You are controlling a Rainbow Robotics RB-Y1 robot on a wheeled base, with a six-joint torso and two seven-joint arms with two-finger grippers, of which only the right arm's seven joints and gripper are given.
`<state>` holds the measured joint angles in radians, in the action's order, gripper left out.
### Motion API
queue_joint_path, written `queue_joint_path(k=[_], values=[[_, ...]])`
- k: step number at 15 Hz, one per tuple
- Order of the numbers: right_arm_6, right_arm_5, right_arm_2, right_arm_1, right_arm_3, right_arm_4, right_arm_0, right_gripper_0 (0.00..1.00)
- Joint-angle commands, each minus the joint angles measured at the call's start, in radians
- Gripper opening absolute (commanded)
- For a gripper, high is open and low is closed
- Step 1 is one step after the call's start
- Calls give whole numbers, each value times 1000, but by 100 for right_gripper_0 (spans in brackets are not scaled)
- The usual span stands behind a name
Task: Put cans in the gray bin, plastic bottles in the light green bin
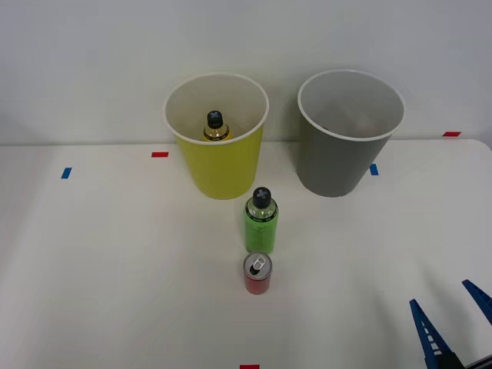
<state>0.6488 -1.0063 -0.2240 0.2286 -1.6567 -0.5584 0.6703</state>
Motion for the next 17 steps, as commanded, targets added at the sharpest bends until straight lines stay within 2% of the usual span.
queue_joint_path(k=[1,17], values=[[0,0,0,0,0,0,0,100],[0,0,0,0,0,0,0,100]])
